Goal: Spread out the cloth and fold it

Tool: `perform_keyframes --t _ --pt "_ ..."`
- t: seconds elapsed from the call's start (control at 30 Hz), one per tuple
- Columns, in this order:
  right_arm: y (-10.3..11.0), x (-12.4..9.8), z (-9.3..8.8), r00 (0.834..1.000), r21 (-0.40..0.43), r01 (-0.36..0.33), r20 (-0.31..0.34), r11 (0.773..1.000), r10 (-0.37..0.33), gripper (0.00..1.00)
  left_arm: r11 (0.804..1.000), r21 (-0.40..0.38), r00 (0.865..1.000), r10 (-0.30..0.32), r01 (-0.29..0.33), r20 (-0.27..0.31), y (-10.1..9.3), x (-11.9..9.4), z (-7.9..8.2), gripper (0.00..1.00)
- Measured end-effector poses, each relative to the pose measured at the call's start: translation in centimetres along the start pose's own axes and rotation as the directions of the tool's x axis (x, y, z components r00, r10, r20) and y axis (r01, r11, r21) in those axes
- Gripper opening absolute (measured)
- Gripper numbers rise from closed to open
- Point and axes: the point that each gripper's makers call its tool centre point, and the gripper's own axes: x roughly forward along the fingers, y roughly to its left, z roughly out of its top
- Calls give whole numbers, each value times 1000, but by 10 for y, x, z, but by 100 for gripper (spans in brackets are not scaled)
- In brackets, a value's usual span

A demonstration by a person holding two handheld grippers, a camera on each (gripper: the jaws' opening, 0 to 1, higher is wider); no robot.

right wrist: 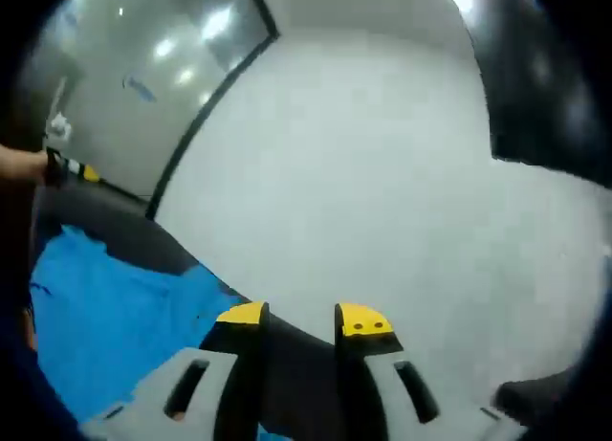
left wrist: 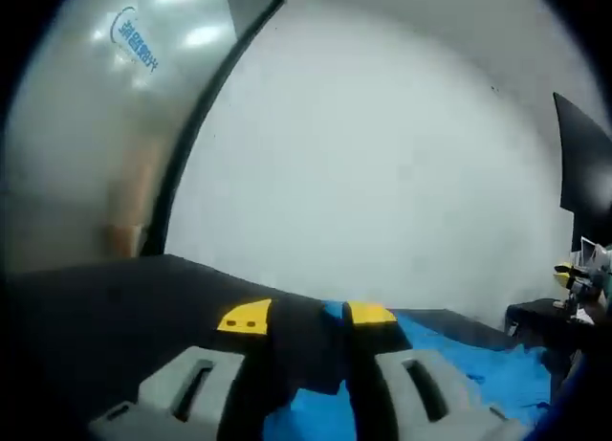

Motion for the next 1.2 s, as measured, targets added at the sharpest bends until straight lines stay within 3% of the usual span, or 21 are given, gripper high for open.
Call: perform_keyframes --t 0.07,0.13,0.2,0.27,0.33,0.4,0.53,0.63,0.7,0.77,0.83,0.87,0.9,0.97,1.0,1.13,1.2 --pt "6 28 1 999 115 -43 23 992 41 24 1000 0 1000 -25 25 -1 -15 22 1 33" --pt "5 57 1 998 175 -64 35 983 59 24 998 40 999 -42 43 -33 -26 48 1 34" --pt "4 85 -7 997 167 -83 23 982 80 24 992 113 997 -40 47 -60 -31 70 -1 34" --pt "5 110 -26 993 158 -106 -43 982 114 24 989 128 993 -54 67 -105 -36 92 -7 34" --pt "-3 133 -36 994 149 -100 -37 984 107 24 985 155 988 -46 68 -145 -37 112 -17 33" --pt "-13 158 -46 994 229 -97 -20 969 104 22 983 171 983 -35 66 -178 -41 133 -30 33" --pt "-26 215 -84 991 308 -89 -71 947 116 21 987 155 970 -15 54 -242 -36 185 -60 31" --pt "-24 244 -107 986 355 -92 -95 930 134 21 997 72 959 -1 22 -283 -36 216 -95 30" --pt "-18 262 -130 980 354 -91 -135 931 147 21 998 53 944 -8 27 -331 -38 234 -123 29" --pt "-2 277 -157 960 346 -124 -196 930 201 21 990 121 921 -23 76 -389 -44 247 -151 29" --pt "8 297 -180 946 323 -148 -231 935 229 21 966 228 914 -22 124 -405 -47 262 -167 28" --pt "12 307 -189 943 319 -150 -239 936 232 22 960 241 910 -28 139 -414 -49 264 -172 28" --pt "17 315 -199 940 306 -158 -246 939 238 22 954 246 904 -51 169 -425 -54 263 -182 28" --pt "32 328 -222 912 281 -208 -290 937 289 22 954 229 896 -78 194 -436 -59 261 -193 28" --pt "37 335 -232 906 275 -210 -305 938 292 22 954 223 894 -85 200 -441 -60 262 -198 28" --pt "57 362 -261 894 299 -223 -318 928 317 22 961 183 882 -104 209 -460 -50 277 -211 28" --pt "64 369 -284 874 289 -218 -368 932 318 23 961 159 879 -131 226 -459 -58 282 -213 28"
